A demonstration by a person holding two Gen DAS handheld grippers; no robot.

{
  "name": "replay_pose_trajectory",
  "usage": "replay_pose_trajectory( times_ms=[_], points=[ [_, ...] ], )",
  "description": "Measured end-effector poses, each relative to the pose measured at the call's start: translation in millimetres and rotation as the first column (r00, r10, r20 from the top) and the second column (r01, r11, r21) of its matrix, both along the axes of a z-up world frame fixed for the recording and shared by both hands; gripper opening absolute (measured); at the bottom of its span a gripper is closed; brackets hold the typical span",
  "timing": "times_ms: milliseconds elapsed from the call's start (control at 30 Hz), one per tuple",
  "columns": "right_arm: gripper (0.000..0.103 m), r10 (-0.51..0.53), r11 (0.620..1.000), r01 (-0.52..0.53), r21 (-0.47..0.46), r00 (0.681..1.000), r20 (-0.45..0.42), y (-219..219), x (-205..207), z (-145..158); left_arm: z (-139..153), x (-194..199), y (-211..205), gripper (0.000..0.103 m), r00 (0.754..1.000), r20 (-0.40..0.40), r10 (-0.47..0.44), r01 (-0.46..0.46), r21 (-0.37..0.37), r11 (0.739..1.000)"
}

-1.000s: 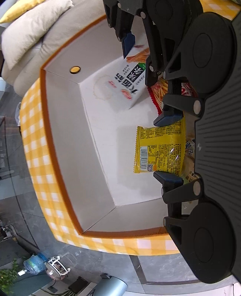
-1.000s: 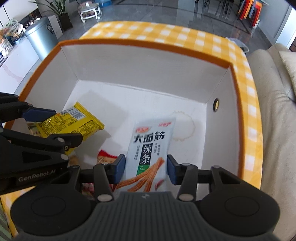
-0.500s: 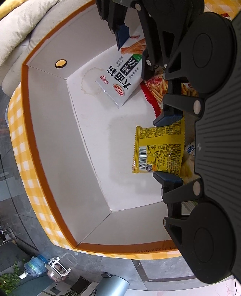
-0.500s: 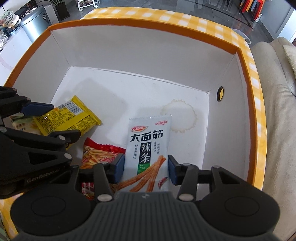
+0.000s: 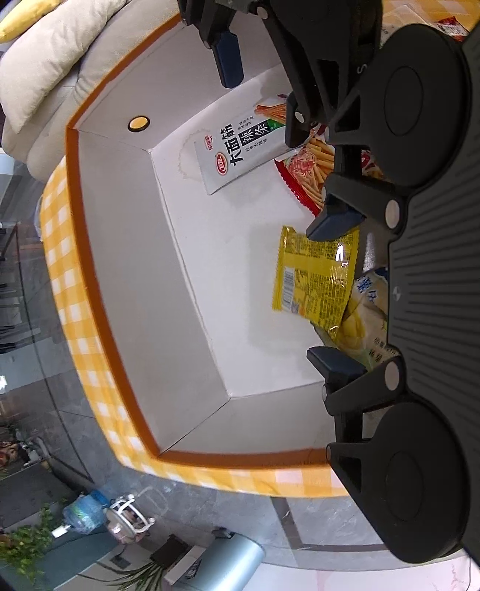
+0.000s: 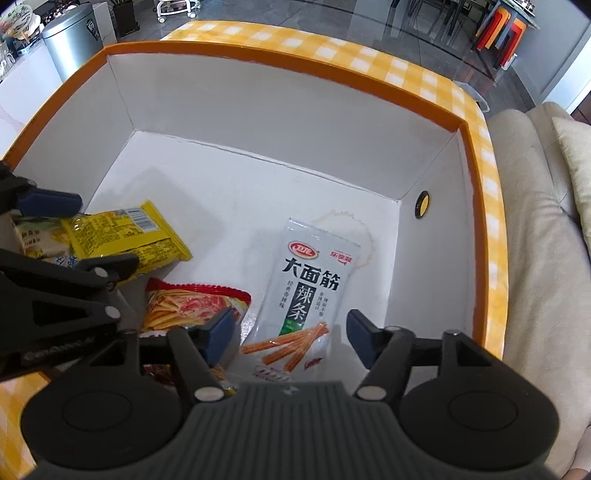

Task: Organize snacks
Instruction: 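Lower both packs into the box and open both tools, then withdraw both tools from the box toward the remaining snacks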

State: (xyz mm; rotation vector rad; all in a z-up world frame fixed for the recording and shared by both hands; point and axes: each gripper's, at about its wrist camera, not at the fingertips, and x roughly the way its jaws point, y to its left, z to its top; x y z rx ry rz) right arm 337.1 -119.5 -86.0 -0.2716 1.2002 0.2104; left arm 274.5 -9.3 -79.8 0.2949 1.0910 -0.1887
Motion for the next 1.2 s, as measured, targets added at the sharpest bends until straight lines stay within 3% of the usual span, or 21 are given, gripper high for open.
replay_pose_trajectory(
  times_ms=[267, 500, 867, 1033, 1200],
  points=[
    [0.074, -0.008, 1.000, 0.007, 0.012, 1.000, 0.018, -0.4, -2.9, 20.6, 22.9, -8.9, 5.4, 0.079, 0.999, 0.047, 0.015, -0.015, -0.009, 1.000],
    [0.074, -0.003, 0.998, -0.004, 0.055, 0.991, 0.132, -5.2, -32.0, 62.9, 65.4, -45.1, 17.8, 0.079, 0.977, 0.203, 0.066, -0.055, -0.061, 0.997],
    [0.074, -0.099, 0.979, 0.025, 0.201, 0.926, 0.365, -22.5, -135.9, 123.6, 106.3, -139.1, 20.6, 0.079, 0.918, 0.387, 0.087, -0.039, -0.130, 0.991],
    [0.076, -0.154, 0.970, 0.060, 0.236, 0.901, 0.405, -31.3, -188.0, 127.6, 103.8, -177.5, 23.6, 0.079, 0.909, 0.404, 0.097, -0.029, -0.171, 0.985],
    [0.076, -0.212, 0.961, 0.120, 0.249, 0.898, 0.386, -42.7, -228.6, 116.1, 92.0, -202.0, 24.7, 0.080, 0.921, 0.376, 0.105, -0.034, -0.192, 0.981]
  ],
)
